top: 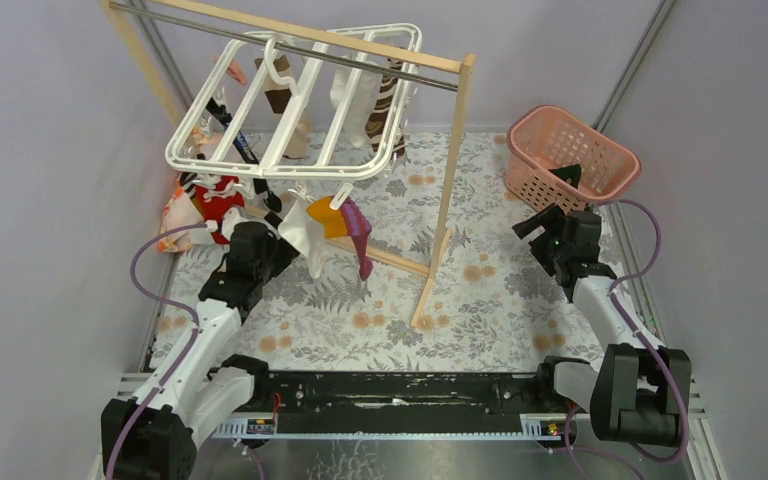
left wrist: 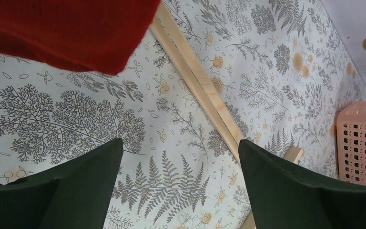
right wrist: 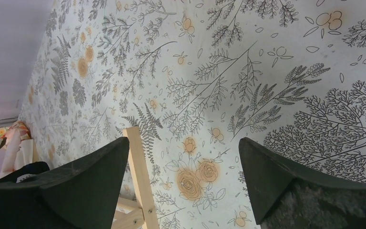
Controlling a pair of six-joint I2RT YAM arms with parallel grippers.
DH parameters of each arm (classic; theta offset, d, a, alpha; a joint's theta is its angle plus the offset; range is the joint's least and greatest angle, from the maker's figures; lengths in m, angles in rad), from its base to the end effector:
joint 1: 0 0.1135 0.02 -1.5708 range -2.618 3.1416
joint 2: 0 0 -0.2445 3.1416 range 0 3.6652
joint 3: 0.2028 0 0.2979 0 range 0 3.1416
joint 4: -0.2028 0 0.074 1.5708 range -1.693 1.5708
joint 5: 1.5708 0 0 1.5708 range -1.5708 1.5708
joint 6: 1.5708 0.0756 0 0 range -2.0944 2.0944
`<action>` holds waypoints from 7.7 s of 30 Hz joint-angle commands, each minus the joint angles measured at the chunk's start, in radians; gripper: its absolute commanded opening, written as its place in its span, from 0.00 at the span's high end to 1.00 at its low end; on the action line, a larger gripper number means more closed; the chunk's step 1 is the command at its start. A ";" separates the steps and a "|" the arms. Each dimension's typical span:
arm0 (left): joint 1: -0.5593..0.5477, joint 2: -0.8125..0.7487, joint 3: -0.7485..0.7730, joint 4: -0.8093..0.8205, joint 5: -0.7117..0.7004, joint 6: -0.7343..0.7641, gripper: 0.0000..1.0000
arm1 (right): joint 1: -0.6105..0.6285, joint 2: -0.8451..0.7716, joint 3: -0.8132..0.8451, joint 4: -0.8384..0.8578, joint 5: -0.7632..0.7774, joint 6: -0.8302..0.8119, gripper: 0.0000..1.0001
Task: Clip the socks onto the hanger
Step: Move the clothesline to the center of the board, then open the clamp at the hanger.
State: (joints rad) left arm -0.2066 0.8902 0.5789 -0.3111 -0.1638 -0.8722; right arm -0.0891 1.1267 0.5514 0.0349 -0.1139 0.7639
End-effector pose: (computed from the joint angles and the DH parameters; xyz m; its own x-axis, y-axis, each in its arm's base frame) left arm 0.2795 -0.0460 0.1846 -0.4227 -0.6833 -0.5953 -0.3901 0.7301 -0.5610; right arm 0.3198 -0.0199 0.1492 -0.3760 0.7236 -0.5788 0.3482 0.6892 0.6354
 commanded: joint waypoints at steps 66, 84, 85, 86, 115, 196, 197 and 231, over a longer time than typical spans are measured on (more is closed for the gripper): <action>-0.048 -0.002 0.043 -0.072 -0.069 0.050 0.01 | 0.577 0.805 0.696 -0.316 0.286 -0.248 0.63; -0.053 0.013 0.041 -0.067 -0.046 0.055 0.01 | 0.534 0.947 0.868 -0.315 0.390 -0.319 0.77; -0.052 0.011 0.042 -0.068 -0.046 0.055 0.01 | 0.522 0.957 0.879 -0.311 0.390 -0.320 0.78; -0.052 0.009 0.040 -0.067 -0.045 0.055 0.01 | 0.513 0.964 0.887 -0.302 0.388 -0.320 0.79; -0.053 -0.016 0.039 -0.075 -0.001 0.054 0.01 | 0.312 0.659 0.627 -0.159 0.230 -0.168 0.33; -0.053 -0.141 0.111 -0.132 0.088 0.118 0.01 | 0.257 0.641 0.604 0.171 -0.416 -0.241 1.00; -0.053 -0.145 0.115 -0.132 0.088 0.118 0.01 | 0.258 0.606 0.580 0.167 -0.412 -0.246 1.00; -0.053 -0.221 0.140 -0.129 0.098 0.248 0.01 | -0.095 0.346 0.814 -0.227 0.084 -0.219 0.10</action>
State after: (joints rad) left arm -0.2546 0.7132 0.7101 -0.4660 -0.0971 -0.6792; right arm -0.1951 1.5852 1.4414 -0.3214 0.0902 0.5240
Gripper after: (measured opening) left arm 0.987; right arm 0.912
